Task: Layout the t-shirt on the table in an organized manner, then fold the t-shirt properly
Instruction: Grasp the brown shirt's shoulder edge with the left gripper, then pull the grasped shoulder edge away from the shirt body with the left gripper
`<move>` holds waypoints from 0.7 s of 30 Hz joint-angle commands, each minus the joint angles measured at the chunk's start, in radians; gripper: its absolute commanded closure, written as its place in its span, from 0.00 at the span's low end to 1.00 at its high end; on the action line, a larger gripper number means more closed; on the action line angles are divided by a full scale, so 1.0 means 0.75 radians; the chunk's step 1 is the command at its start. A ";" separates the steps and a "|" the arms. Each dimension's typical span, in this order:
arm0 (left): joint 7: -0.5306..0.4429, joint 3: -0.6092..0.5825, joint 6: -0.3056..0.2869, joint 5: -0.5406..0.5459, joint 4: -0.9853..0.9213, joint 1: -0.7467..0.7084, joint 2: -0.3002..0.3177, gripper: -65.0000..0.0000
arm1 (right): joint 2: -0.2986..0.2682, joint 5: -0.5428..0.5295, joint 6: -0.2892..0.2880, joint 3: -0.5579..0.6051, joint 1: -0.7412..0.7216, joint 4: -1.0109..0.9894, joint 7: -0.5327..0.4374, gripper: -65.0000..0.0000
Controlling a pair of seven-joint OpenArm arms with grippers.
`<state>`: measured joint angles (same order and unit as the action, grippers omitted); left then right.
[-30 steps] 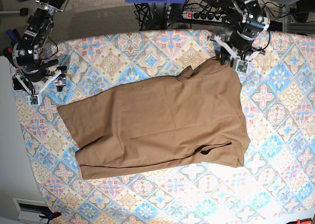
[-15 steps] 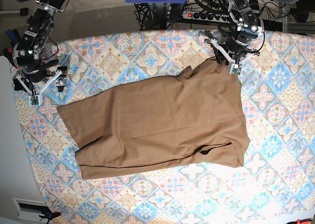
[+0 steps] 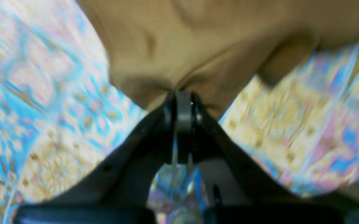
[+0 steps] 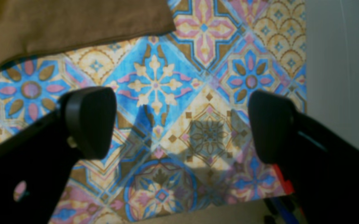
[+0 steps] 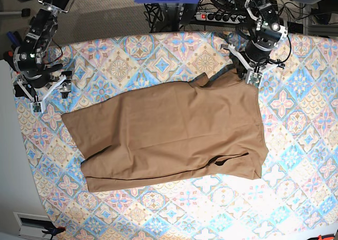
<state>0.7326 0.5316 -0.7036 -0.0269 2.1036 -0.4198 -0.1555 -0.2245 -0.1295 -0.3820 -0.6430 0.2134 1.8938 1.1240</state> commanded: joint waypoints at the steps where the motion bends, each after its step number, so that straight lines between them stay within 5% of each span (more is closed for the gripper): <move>1: -0.051 0.002 0.007 0.027 0.030 0.023 -0.002 1.00 | -0.023 -0.010 0.003 -0.005 -0.011 0.027 -0.027 0.00; 5: 0.002 -0.002 0.007 -0.012 0.009 0.203 -0.002 1.00 | -0.021 -0.010 0.003 -0.003 -0.011 0.027 -0.025 0.00; 13: 0.534 -0.125 0.007 -0.196 -0.177 0.806 0.030 1.00 | -0.021 -0.010 0.003 -0.003 0.025 0.027 -0.033 0.00; 21: 0.544 -0.227 0.007 -0.282 -0.502 0.978 0.047 1.00 | -0.021 -0.010 0.003 -0.007 0.023 0.027 -0.033 0.00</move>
<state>1.1538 0.3630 -0.7033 -0.2409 1.7081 0.2859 -0.1230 -0.2218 -0.1299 -0.3817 -0.6399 0.2378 1.8954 1.1198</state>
